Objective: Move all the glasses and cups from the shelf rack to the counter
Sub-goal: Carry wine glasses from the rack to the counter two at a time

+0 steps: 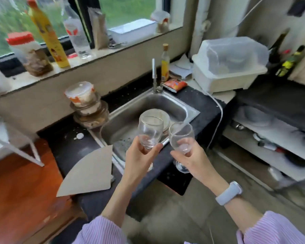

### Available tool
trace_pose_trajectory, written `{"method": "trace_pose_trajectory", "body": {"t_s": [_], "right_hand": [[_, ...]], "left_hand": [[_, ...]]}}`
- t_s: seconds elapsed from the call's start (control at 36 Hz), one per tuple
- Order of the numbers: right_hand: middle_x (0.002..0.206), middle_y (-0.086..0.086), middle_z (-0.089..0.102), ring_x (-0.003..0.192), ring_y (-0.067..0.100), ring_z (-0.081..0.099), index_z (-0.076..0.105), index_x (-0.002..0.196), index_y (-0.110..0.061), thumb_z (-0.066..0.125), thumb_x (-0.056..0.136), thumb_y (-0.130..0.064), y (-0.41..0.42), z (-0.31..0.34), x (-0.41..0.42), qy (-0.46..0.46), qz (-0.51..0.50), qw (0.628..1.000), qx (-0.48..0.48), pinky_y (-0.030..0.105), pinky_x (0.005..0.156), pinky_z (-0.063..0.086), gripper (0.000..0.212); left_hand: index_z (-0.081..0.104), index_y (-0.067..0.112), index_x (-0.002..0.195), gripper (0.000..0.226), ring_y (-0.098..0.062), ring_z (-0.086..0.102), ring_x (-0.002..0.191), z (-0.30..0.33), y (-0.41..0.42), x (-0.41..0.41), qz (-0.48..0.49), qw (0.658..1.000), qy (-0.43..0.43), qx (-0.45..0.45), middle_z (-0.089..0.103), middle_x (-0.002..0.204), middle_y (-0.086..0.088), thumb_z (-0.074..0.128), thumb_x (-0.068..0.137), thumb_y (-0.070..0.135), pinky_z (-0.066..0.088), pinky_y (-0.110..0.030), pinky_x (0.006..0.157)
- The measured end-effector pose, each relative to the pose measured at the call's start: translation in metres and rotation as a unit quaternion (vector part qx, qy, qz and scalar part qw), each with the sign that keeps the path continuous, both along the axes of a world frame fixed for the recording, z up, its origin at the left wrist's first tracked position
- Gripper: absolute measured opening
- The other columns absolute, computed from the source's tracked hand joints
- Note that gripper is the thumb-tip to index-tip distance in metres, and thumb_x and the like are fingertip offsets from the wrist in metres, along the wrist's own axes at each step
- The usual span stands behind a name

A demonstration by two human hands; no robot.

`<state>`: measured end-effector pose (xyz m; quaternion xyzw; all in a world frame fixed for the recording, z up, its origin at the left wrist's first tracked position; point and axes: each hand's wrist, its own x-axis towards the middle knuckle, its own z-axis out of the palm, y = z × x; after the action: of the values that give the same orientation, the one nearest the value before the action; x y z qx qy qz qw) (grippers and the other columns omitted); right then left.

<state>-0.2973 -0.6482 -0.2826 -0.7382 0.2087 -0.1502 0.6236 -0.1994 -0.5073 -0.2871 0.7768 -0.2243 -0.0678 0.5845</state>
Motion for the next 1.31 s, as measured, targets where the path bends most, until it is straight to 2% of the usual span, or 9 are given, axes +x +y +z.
{"method": "trace_pose_trajectory", "body": {"t_s": [0.11,0.31,0.47,0.56,0.72,0.89,1.03,1.17,1.31], "right_hand": [[0.065,0.001,0.053,0.052,0.018,0.048,0.049,0.102,-0.009,0.070,0.079,-0.012,-0.062,0.000,-0.061,0.009,-0.061,0.998,-0.003,0.011,0.044,0.035,0.032],[0.079,0.003,0.058,0.070,0.024,0.054,0.048,0.106,-0.012,0.073,0.076,-0.012,-0.152,-0.007,-0.151,0.005,-0.224,0.975,0.006,0.020,0.063,0.045,0.039],[0.074,-0.005,0.060,0.056,0.010,0.056,0.048,0.102,-0.017,0.074,0.074,-0.019,-0.226,-0.020,-0.220,0.030,-0.336,0.941,0.000,0.020,0.055,0.044,0.038],[0.082,-0.001,0.058,0.064,0.003,0.054,0.048,0.103,-0.018,0.074,0.074,-0.016,-0.267,-0.029,-0.246,0.030,-0.379,0.925,-0.010,0.021,0.064,0.042,0.039],[0.082,-0.010,0.058,0.064,-0.006,0.056,0.048,0.101,-0.026,0.073,0.071,-0.027,-0.366,-0.040,-0.275,0.032,-0.420,0.907,-0.013,0.012,0.061,0.040,0.039],[0.096,0.000,0.063,0.085,0.002,0.061,0.050,0.106,-0.018,0.072,0.076,-0.017,-0.472,-0.046,-0.285,0.054,-0.457,0.888,-0.020,0.017,0.076,0.044,0.037],[0.085,-0.005,0.059,0.067,-0.011,0.055,0.049,0.102,-0.017,0.073,0.075,-0.012,-0.539,-0.051,-0.298,0.079,-0.494,0.865,-0.023,0.008,0.064,0.042,0.036],[0.090,0.000,0.061,0.072,-0.001,0.060,0.048,0.102,-0.025,0.072,0.075,-0.018,-0.592,-0.059,-0.313,0.115,-0.506,0.855,-0.002,0.013,0.065,0.045,0.038],[0.090,0.005,0.057,0.066,0.003,0.057,0.044,0.105,-0.025,0.071,0.077,-0.020,-0.644,-0.074,-0.327,0.122,-0.518,0.846,0.039,0.017,0.057,0.045,0.039]], "left_hand": [[0.057,0.029,0.087,0.021,0.007,0.057,0.061,0.000,-0.079,-0.041,-0.081,0.997,0.012,-0.010,0.064,0.071,0.014,0.073,0.075,0.031,0.042,-0.008,0.056],[0.048,0.011,0.080,0.041,-0.007,0.039,0.041,-0.002,-0.210,-0.099,-0.296,0.949,0.103,-0.014,0.046,0.047,0.014,0.071,0.067,0.043,0.030,-0.023,0.048],[0.052,0.030,0.083,0.025,-0.007,0.049,0.043,-0.012,-0.320,-0.152,-0.394,0.916,0.073,0.010,0.054,0.051,0.011,0.074,0.074,0.022,0.041,-0.021,0.042],[0.054,0.027,0.085,0.024,0.004,0.056,0.051,-0.018,-0.375,-0.172,-0.423,0.904,0.051,0.020,0.060,0.059,0.015,0.074,0.076,0.018,0.044,-0.008,0.049],[0.056,0.024,0.089,0.022,-0.008,0.055,0.054,-0.031,-0.496,-0.189,-0.493,0.865,0.082,0.038,0.060,0.064,0.009,0.072,0.075,0.031,0.046,-0.024,0.052],[0.052,0.033,0.086,0.023,0.010,0.058,0.066,-0.041,-0.624,-0.188,-0.518,0.852,0.055,0.058,0.064,0.078,0.015,0.073,0.075,0.035,0.040,-0.003,0.057],[0.054,0.031,0.090,0.028,-0.001,0.061,0.072,-0.048,-0.712,-0.193,-0.526,0.843,0.064,0.088,0.066,0.082,0.013,0.072,0.071,0.041,0.045,-0.013,0.061],[0.053,0.024,0.087,0.028,-0.007,0.053,0.046,-0.061,-0.779,-0.207,-0.535,0.829,0.113,0.115,0.060,0.068,0.006,0.072,0.071,0.036,0.045,-0.025,0.050],[0.054,0.021,0.095,0.031,0.003,0.055,0.044,-0.074,-0.839,-0.226,-0.542,0.824,0.094,0.135,0.062,0.076,0.009,0.072,0.074,0.033,0.041,-0.007,0.043]]}}
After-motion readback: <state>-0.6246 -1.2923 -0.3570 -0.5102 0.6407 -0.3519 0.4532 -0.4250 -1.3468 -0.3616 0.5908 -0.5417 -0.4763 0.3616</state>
